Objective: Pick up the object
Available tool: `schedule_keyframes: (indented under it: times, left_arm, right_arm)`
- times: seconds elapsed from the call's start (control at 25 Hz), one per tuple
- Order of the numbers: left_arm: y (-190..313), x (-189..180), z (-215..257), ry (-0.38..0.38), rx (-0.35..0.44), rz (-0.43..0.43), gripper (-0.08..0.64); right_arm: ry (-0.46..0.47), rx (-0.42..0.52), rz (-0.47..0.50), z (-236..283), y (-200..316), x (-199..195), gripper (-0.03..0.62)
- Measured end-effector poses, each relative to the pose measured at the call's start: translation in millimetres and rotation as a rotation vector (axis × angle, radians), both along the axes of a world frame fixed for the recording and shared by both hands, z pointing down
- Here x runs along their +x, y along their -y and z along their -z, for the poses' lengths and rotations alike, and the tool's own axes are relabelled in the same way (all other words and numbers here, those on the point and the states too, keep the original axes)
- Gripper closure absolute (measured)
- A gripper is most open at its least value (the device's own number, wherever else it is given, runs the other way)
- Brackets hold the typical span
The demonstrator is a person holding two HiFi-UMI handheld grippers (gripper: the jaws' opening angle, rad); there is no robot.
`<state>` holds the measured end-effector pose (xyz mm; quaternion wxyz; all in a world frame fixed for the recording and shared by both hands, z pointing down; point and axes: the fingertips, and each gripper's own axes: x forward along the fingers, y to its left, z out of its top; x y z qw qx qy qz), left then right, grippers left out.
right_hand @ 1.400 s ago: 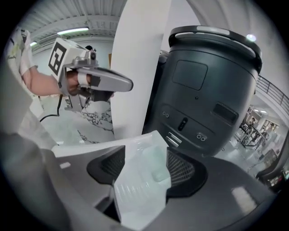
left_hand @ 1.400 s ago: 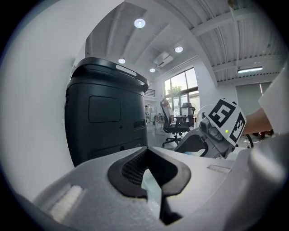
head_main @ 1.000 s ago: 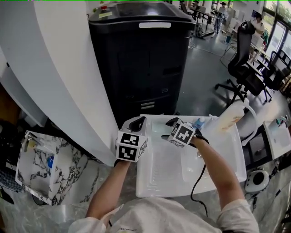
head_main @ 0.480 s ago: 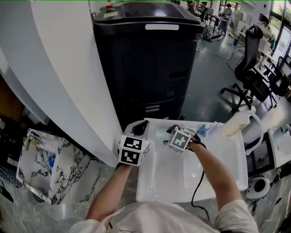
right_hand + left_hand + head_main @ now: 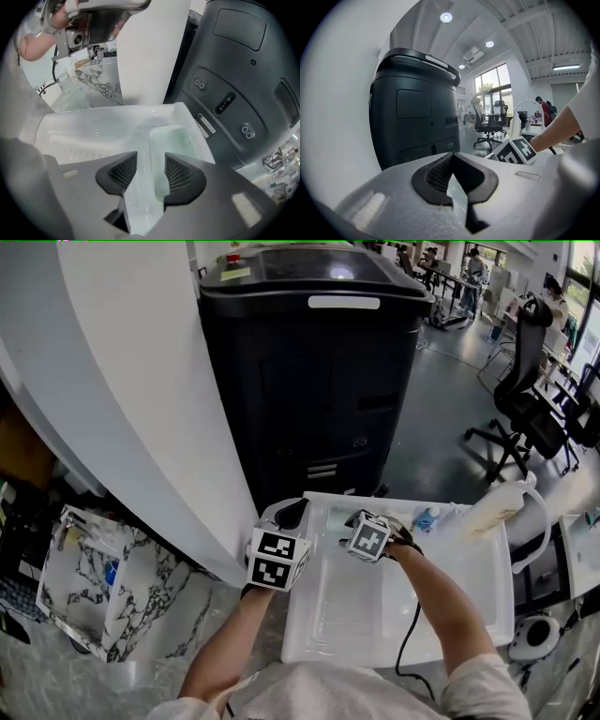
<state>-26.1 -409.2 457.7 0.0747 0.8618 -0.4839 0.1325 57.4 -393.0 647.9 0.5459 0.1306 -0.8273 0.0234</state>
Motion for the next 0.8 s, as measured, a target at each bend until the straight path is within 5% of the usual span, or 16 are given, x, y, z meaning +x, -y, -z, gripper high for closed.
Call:
schedule_keyframes:
  times: [0.8]
  left_arm:
    - [6,-7,-10,0.009,-0.018,0.013,0.555]
  right_arm:
    - [-0.017,0.007,0.013,-18,4,6,0.562]
